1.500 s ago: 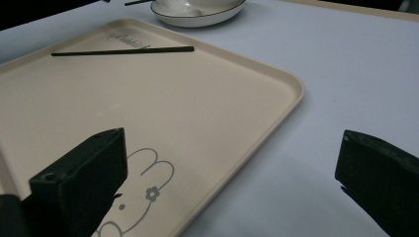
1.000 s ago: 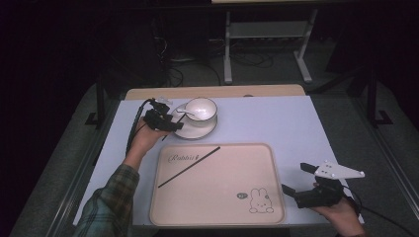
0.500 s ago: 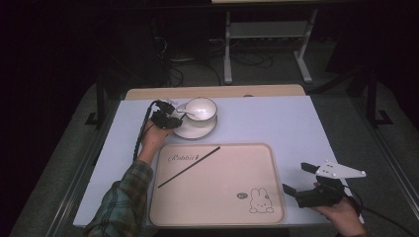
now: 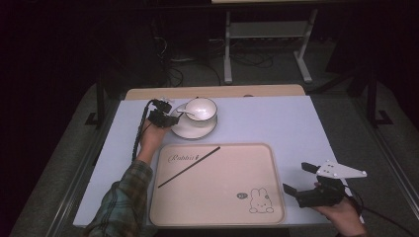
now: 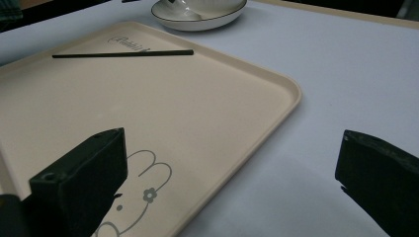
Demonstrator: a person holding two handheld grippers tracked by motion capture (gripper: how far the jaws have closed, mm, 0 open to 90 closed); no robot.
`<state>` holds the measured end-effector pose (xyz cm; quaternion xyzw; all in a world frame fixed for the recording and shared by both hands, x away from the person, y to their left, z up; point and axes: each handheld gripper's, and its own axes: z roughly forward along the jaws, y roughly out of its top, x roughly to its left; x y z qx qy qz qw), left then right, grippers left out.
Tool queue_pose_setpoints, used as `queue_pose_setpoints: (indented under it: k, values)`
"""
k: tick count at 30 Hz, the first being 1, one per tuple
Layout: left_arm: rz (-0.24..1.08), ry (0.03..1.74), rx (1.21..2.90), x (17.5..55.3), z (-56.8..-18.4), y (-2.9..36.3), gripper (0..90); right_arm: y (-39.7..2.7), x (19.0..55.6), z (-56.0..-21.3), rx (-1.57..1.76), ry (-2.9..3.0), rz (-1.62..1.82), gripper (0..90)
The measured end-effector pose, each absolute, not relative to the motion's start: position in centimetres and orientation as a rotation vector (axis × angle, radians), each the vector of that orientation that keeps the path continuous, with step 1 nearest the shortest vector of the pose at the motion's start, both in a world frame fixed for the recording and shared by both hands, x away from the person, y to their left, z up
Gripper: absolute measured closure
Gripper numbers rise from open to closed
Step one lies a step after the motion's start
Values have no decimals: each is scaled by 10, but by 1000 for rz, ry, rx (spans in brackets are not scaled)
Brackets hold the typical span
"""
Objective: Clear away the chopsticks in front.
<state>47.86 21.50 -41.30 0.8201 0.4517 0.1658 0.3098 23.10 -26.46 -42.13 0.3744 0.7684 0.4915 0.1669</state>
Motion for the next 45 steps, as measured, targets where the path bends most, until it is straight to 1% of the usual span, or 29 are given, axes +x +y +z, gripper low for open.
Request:
queue_pose_setpoints:
  k: [6,7,14,18,23,28,36,42,45]
  values:
    - [417,1208,2122,466,-401,230,855,-264,231,-421,1059,2189,1397,0]
    - [411,1214,2113,459,-398,236,855,-264,230,-420,1056,2189,1397,0]
    - [387,1219,2110,437,-390,254,856,-263,230,-420,1054,2185,1394,0]
    - [378,1223,2102,425,-389,262,856,-263,229,-419,1053,2184,1393,0]
    - [365,1213,2096,402,-392,272,856,-263,229,-419,1053,2181,1392,0]
    - [355,1193,2131,380,-397,277,856,-262,229,-419,1046,2184,1389,0]
    - [307,1139,2158,348,-403,271,856,-262,229,-419,1049,2185,1386,0]
    - [272,1075,2165,332,-401,256,856,-262,230,-420,1046,2188,1388,0]
    - [244,1034,2174,324,-402,241,856,-262,230,-420,1049,2189,1387,0]
